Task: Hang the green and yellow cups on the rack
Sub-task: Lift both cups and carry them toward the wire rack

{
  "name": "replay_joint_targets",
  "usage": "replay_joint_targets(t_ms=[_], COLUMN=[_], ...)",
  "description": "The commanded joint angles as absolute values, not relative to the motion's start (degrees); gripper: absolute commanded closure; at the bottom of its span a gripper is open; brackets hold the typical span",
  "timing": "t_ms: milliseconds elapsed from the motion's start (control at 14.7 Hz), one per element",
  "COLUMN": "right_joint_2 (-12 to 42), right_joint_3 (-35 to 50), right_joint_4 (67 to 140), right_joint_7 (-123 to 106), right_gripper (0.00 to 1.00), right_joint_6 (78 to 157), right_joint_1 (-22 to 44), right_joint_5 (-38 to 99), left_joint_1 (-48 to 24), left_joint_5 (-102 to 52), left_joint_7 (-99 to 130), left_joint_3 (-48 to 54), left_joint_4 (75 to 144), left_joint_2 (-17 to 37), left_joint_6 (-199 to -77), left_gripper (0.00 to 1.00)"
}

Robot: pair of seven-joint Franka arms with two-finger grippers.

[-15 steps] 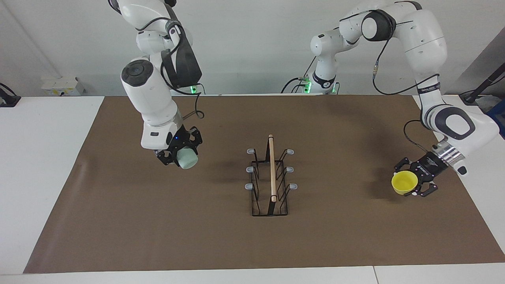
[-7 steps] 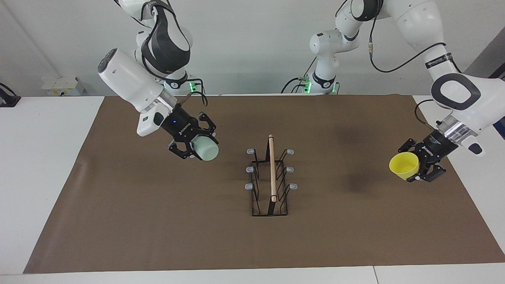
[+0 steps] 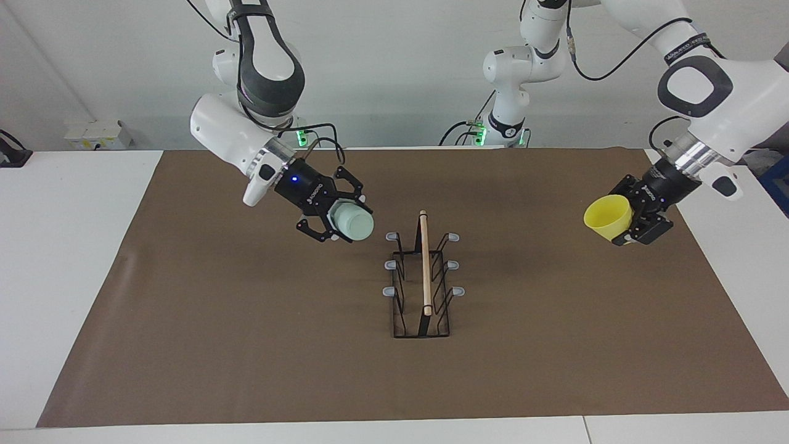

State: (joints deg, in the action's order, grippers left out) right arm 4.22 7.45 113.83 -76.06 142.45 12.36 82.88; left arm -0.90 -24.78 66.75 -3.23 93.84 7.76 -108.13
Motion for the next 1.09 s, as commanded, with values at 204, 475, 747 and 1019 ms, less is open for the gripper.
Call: replay_joint_targets(t_ms=[204, 475, 747, 1019], right_joint_2=[2.7, 3.4, 5.9, 6.9], right_joint_3=[7.7, 7.7, 7.6, 7.6], right_joint_4=[120.9, 123.8, 123.8, 124.7], right_joint_7=[-103.0, -119.5, -129.7, -135.0], right_gripper=[1.00, 1.00, 1.00, 1.00], right_joint_6=[144.3, 142.0, 137.8, 137.7], right_joint_1=[15.5, 18.4, 17.9, 18.2], right_joint_5=[112.4, 129.8, 134.8, 135.0], left_joint_1=[-13.6, -20.8, -27.4, -32.0], left_joint_5=[-11.1, -2.2, 16.0, 30.1], left_joint_7=[70.7, 73.4, 91.3, 95.3], left_joint_3=[-4.3, -4.3, -4.1, -4.0], left_joint_4=[97.1, 101.3, 111.3, 113.3], left_joint_2=[3.6, 2.3, -1.0, 0.2], left_joint_6=[-109.0, -112.9, -127.1, -129.9], left_gripper=[1.00, 1.00, 1.00, 1.00])
